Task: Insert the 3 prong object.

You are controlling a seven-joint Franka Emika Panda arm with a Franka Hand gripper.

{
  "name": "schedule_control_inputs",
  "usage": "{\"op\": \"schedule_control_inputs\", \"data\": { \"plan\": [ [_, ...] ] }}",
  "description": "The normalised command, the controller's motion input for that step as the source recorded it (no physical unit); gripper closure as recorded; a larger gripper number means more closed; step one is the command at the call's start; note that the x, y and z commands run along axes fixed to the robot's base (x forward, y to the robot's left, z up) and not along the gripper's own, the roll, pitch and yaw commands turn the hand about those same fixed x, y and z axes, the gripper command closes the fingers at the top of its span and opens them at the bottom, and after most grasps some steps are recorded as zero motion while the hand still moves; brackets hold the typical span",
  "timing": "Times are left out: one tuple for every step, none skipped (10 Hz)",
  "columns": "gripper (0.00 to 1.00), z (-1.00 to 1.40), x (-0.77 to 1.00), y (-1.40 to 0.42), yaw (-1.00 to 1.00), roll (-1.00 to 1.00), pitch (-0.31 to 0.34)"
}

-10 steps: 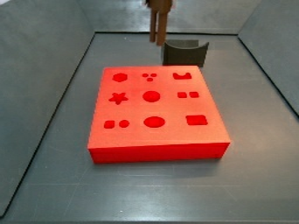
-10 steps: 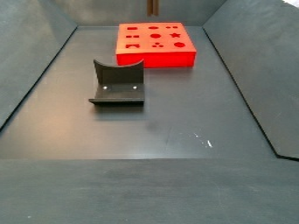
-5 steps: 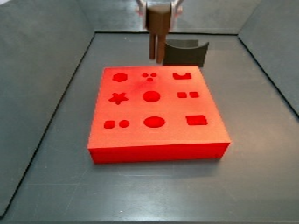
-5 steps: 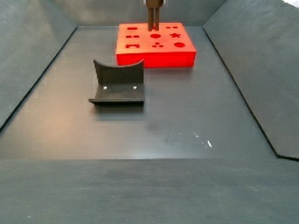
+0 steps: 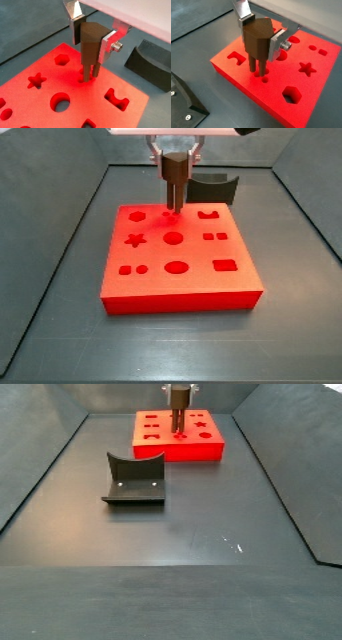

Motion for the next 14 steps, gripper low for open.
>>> {"op": "schedule_control_inputs", "data": {
  "plan": [
    [1.00,-0.17,0.05,-0.13,-0.09,0.25,-0.047],
    [1.00,-0.21,0.05,-0.05,-0.24,0.29,0.000],
    [1.00,-0.14,0.00,0.00,-0.41,0.24,0.000],
    [1.00,-0.16,0.00,0.00,-0.44,0.21,0.000],
    [1.00,-0.16,0.00,0.00,-0.33,0.11,0.000],
    [1.00,-0.15,0.00,0.00,-0.18,0.00,0.000],
    [1.00,-0.01,-0.04,0.00,-0.10,-0.06,-0.010],
    [1.00,0.00,-0.09,0.00,0.00,-0.19,-0.063],
    [1.00,-0.02,-0.02,0.00,0.00,-0.31,-0.061],
    [1.00,-0.06,0.00,0.05,0.02,-0.39,-0.039],
    [1.00,-0.07,0.00,0.10,0.05,-0.44,-0.027],
    [1.00,-0.14,0.00,0.10,0.04,-0.42,-0.026],
    [1.00,-0.12,-0.04,0.12,0.00,-0.29,-0.023],
    [1.00,0.00,-0.09,0.01,0.00,-0.14,-0.019]
  ]
}}
